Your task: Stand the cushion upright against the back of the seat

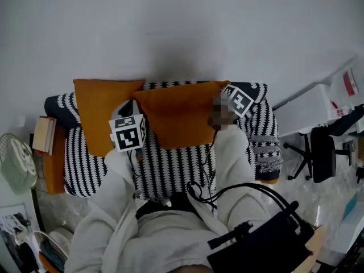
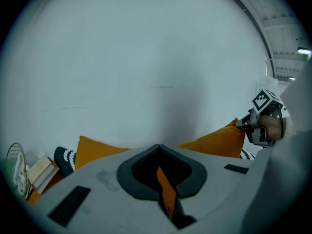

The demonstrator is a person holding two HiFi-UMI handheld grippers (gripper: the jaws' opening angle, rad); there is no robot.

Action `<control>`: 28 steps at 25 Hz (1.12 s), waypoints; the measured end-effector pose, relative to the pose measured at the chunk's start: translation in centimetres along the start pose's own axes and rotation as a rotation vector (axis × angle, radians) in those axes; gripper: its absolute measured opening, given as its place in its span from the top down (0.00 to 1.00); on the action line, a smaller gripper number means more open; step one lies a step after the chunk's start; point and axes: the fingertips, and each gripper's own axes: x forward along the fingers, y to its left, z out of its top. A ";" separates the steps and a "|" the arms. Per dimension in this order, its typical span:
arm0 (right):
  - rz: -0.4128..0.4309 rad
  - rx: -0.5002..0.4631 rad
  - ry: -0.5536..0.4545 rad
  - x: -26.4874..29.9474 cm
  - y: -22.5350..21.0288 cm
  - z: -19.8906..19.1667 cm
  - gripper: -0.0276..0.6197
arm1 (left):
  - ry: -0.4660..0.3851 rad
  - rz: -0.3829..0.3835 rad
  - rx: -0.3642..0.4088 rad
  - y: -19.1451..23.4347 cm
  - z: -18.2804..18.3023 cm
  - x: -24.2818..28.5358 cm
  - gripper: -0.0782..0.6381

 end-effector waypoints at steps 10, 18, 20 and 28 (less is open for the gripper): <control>-0.040 -0.051 0.026 4.4 -2.6 1.0 0.84 | 0.042 -0.001 0.001 -3.3 -0.2 3.9 0.88; -0.009 -0.104 0.042 6.9 -2.5 1.3 0.84 | 0.074 0.014 -0.021 -4.8 -0.7 6.2 0.88; -0.011 -0.114 0.043 7.5 -2.8 1.5 0.84 | 0.087 0.013 -0.026 -5.2 -1.1 6.6 0.88; -0.005 -0.154 0.070 11.4 -3.0 2.1 0.84 | 0.128 0.026 -0.051 -5.2 -2.7 8.2 0.88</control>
